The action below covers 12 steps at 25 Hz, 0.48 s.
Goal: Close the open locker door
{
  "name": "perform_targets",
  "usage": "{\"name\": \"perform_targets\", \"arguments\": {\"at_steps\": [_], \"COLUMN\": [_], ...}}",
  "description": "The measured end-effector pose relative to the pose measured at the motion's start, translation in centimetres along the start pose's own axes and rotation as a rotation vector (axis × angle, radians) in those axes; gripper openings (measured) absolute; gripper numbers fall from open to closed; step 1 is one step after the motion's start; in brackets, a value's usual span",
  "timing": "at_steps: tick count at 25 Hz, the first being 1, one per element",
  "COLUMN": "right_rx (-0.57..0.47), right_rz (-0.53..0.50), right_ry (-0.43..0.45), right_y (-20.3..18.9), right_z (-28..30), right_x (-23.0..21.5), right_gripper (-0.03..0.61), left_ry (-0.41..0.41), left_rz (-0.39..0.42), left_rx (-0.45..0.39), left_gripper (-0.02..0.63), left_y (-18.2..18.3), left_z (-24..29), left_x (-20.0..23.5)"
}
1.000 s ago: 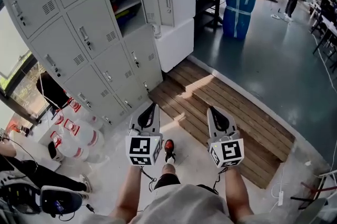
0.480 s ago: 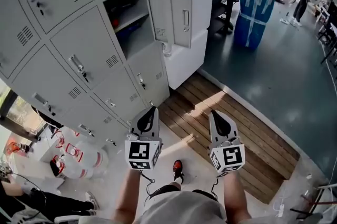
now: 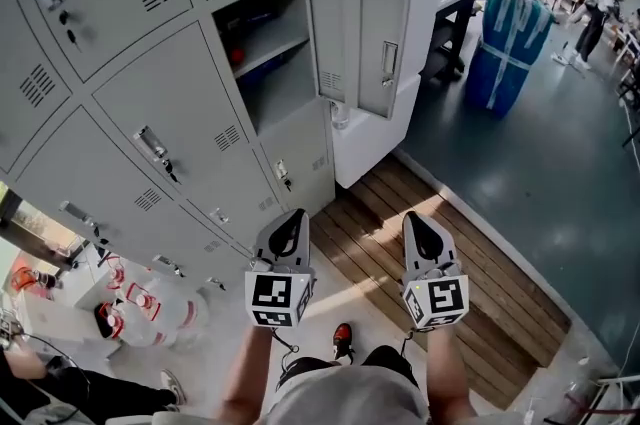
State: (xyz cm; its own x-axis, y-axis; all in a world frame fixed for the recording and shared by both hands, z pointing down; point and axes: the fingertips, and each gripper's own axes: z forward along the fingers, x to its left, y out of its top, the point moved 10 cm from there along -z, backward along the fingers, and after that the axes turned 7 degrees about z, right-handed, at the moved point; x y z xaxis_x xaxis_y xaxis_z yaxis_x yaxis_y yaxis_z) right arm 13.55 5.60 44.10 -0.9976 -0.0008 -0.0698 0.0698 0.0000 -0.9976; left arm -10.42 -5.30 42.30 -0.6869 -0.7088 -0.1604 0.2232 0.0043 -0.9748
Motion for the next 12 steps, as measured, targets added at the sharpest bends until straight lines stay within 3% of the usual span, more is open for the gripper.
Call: {"name": "perform_targets", "arguments": {"at_steps": [12], "right_rx": [-0.01], "right_rz": [0.009], "right_ry": [0.033], "right_y": [0.3], "right_z": [9.2], "right_x": [-4.9], "right_gripper": [0.017], "left_ry": [0.087], "left_rz": [0.004], "left_rx": [0.015], "left_gripper": [0.021], "left_y": [0.5], "left_z": [6.1], "left_x": [3.4]}}
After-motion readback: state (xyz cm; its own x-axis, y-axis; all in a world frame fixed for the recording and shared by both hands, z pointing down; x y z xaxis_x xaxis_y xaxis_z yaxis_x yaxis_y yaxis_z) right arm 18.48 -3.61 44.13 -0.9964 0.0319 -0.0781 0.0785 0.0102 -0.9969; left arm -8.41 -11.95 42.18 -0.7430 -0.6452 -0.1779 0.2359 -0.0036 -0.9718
